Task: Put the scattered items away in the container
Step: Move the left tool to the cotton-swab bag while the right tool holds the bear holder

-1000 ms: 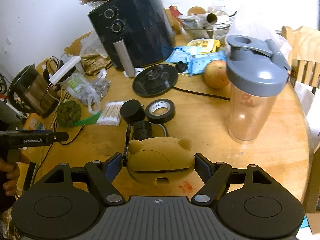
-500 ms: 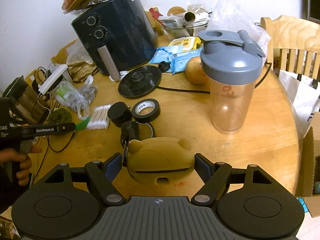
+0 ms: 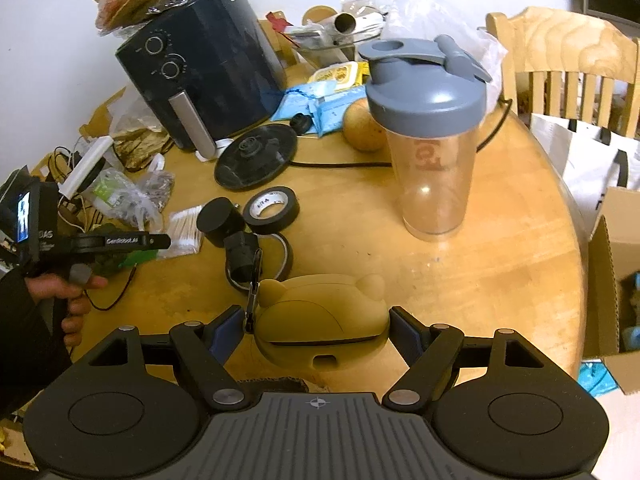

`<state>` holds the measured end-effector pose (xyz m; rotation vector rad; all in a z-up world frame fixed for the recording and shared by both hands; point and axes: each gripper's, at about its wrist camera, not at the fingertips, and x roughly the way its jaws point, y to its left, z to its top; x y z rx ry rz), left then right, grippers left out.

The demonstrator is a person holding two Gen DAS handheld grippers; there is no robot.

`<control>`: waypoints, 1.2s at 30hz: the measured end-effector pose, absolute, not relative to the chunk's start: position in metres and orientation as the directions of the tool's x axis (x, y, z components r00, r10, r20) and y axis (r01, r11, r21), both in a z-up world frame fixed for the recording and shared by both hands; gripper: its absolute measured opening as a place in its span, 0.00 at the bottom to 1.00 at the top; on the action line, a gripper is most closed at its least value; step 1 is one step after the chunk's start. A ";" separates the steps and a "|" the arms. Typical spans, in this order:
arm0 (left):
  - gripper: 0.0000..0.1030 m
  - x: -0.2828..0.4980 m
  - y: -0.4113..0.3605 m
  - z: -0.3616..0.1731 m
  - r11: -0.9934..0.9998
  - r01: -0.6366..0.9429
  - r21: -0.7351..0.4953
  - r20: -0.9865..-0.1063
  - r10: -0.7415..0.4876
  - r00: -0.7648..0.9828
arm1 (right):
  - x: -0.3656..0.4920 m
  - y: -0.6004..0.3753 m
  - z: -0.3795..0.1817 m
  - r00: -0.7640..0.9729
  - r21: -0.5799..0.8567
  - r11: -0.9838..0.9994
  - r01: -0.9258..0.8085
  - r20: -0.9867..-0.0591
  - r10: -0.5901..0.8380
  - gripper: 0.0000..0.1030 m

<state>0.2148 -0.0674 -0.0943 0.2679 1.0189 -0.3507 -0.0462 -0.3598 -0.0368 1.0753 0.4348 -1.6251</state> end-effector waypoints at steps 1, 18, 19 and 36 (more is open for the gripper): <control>0.76 0.218 -0.068 -0.097 0.913 0.404 0.054 -0.867 -0.157 0.472 | -0.046 -0.359 -0.037 -0.007 0.238 -0.351 0.905 -0.819 -0.573 0.77; 0.76 0.253 -0.080 -0.130 0.923 0.383 0.039 -0.913 -0.123 0.389 | -0.049 -0.350 -0.039 -0.047 0.227 -0.418 0.880 -0.833 -0.551 0.77; 0.76 0.255 -0.081 -0.132 0.922 0.385 0.038 -0.915 -0.123 0.384 | -0.049 -0.349 -0.039 -0.048 0.227 -0.420 0.879 -0.833 -0.551 0.77; 0.59 0.261 -0.078 -0.131 0.926 0.375 0.029 -0.925 -0.117 0.362 | -0.048 -0.347 -0.040 -0.045 0.232 -0.424 0.875 -0.834 -0.550 0.77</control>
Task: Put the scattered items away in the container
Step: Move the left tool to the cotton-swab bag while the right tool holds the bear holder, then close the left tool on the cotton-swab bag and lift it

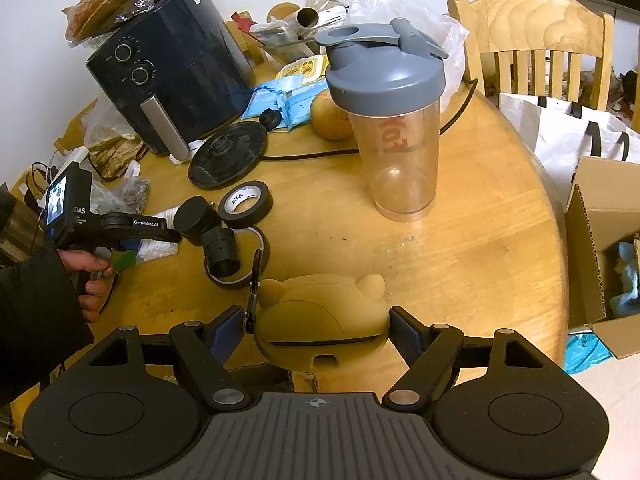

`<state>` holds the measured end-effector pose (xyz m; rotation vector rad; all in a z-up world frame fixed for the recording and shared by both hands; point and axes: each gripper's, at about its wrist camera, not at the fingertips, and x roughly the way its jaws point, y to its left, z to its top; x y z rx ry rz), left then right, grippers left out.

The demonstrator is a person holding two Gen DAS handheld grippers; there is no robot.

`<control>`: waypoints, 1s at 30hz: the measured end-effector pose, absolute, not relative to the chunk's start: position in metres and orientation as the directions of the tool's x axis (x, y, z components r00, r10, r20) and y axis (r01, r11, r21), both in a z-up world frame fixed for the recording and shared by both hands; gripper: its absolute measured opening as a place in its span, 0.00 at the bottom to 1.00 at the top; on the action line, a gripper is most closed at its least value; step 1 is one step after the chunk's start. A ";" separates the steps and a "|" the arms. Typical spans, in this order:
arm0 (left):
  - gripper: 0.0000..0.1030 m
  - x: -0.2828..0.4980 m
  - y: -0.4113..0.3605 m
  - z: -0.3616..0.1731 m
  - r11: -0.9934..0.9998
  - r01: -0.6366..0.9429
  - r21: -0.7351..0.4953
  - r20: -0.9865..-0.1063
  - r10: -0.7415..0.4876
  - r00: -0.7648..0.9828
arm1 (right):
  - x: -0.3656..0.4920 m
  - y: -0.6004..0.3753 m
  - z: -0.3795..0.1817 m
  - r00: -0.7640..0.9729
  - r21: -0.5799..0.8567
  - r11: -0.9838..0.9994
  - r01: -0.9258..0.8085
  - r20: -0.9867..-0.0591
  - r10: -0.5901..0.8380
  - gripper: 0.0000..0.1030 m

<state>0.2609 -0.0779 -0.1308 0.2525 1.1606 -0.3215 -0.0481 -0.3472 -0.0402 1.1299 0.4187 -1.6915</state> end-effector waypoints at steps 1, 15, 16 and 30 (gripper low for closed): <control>0.59 0.260 -0.077 -0.130 0.927 0.373 0.030 -0.925 -0.116 0.363 | -0.048 -0.347 -0.040 -0.044 0.232 -0.423 0.876 -0.834 -0.550 0.77; 0.58 0.240 -0.070 -0.111 0.933 0.359 0.019 -0.902 -0.139 0.409 | -0.048 -0.346 -0.038 -0.029 0.239 -0.395 0.887 -0.825 -0.564 0.77; 0.58 0.238 -0.069 -0.108 0.934 0.356 0.021 -0.900 -0.137 0.415 | -0.048 -0.346 -0.037 -0.026 0.240 -0.391 0.888 -0.824 -0.566 0.77; 0.58 0.202 -0.062 -0.078 0.936 0.353 0.002 -0.869 -0.173 0.464 | -0.046 -0.342 -0.032 0.009 0.253 -0.335 0.908 -0.810 -0.587 0.77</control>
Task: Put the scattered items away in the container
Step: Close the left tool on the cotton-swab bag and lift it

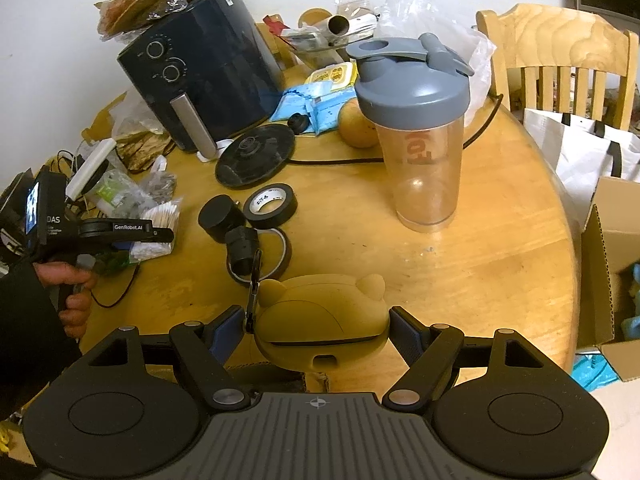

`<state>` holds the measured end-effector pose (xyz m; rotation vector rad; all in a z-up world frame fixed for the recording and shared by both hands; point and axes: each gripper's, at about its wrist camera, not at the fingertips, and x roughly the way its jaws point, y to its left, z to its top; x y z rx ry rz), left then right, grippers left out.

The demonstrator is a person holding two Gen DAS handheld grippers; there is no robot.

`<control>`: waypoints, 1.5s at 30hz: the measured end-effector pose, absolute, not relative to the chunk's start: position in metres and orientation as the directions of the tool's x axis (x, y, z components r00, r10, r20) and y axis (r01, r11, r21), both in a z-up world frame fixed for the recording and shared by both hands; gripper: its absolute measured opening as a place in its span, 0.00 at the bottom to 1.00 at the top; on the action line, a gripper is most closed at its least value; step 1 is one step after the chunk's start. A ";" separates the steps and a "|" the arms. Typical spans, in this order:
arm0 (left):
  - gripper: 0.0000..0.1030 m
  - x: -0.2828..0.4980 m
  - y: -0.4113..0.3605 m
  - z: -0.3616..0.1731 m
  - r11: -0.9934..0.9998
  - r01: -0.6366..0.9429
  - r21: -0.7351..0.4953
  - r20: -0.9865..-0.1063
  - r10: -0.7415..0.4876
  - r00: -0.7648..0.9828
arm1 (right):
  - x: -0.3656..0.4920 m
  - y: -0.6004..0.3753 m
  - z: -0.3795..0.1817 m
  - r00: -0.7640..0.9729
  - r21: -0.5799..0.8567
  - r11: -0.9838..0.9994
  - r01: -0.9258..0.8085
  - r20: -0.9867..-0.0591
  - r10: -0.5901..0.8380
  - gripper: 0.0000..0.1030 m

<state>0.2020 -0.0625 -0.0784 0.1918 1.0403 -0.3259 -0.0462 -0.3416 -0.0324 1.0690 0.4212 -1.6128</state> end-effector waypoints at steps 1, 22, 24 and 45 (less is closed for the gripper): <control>0.58 0.199 -0.062 -0.076 0.936 0.352 0.001 -0.867 -0.175 0.466 | -0.046 -0.341 -0.032 0.012 0.254 -0.330 0.909 -0.809 -0.588 0.77; 0.58 0.136 -0.053 -0.027 0.944 0.328 -0.021 -0.838 -0.196 0.510 | -0.039 -0.341 -0.024 0.088 0.278 -0.223 0.934 -0.786 -0.612 0.77; 0.58 0.130 -0.052 -0.024 0.945 0.325 -0.023 -0.836 -0.196 0.512 | -0.038 -0.341 -0.023 0.097 0.281 -0.213 0.936 -0.785 -0.612 0.77; 0.58 0.049 -0.040 -0.016 0.945 0.322 -0.053 -0.854 -0.210 0.476 | -0.015 -0.341 -0.021 0.193 0.306 -0.089 0.948 -0.774 -0.603 0.77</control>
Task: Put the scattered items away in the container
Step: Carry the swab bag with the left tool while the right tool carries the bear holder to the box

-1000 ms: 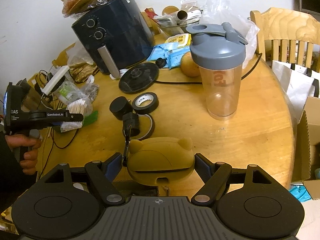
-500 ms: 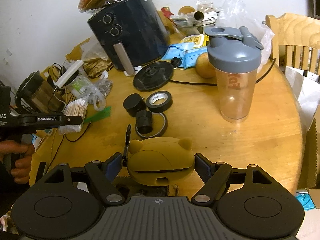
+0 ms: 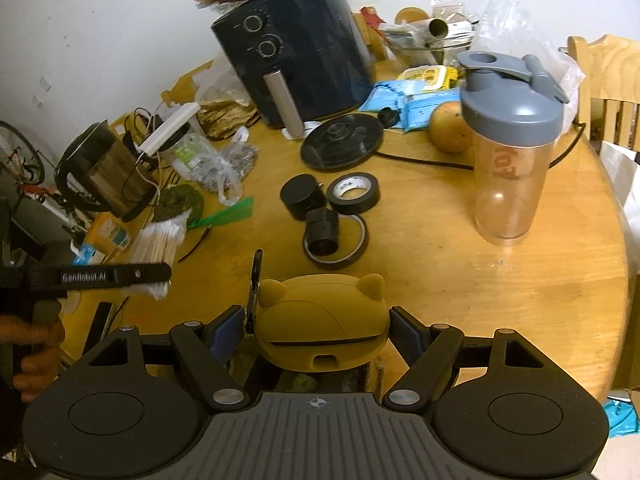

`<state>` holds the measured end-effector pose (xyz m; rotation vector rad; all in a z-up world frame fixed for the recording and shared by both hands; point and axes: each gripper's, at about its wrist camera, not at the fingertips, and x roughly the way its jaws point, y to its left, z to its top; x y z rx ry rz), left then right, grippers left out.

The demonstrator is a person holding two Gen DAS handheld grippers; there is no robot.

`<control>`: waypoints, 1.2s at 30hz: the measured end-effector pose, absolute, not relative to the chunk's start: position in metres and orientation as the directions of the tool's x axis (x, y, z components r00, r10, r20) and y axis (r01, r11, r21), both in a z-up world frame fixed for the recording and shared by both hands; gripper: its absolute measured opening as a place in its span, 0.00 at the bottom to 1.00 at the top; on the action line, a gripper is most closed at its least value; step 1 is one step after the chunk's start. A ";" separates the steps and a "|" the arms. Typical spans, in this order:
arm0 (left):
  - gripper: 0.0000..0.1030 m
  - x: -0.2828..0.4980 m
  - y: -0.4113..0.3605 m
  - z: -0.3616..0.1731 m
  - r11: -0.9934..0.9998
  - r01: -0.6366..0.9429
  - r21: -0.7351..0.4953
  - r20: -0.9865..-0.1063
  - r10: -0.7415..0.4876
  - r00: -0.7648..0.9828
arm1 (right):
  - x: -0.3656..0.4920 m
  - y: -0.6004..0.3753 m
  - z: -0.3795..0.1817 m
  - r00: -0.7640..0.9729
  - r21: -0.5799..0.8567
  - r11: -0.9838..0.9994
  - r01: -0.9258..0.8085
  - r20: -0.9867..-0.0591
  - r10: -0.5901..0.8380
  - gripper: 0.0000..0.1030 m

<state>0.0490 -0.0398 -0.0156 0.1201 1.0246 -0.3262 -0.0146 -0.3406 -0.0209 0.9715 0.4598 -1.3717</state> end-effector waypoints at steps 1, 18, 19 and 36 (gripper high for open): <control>0.58 0.045 -0.040 -0.017 0.944 0.326 -0.054 -0.856 -0.212 0.471 | -0.013 -0.340 -0.021 0.196 0.307 -0.086 0.948 -0.774 -0.602 0.77; 0.58 -0.010 -0.038 -0.043 0.941 0.326 -0.089 -0.895 -0.219 0.389 | 0.002 -0.327 -0.029 0.232 0.307 -0.041 0.951 -0.793 -0.563 0.77; 0.58 -0.011 -0.038 -0.045 0.943 0.320 -0.086 -0.898 -0.213 0.386 | 0.003 -0.326 -0.030 0.234 0.307 -0.039 0.951 -0.795 -0.560 0.77; 0.67 -0.022 -0.024 -0.053 0.956 0.267 -0.119 -0.907 -0.214 0.363 | 0.022 -0.324 -0.041 0.268 0.300 0.011 0.954 -0.834 -0.483 0.77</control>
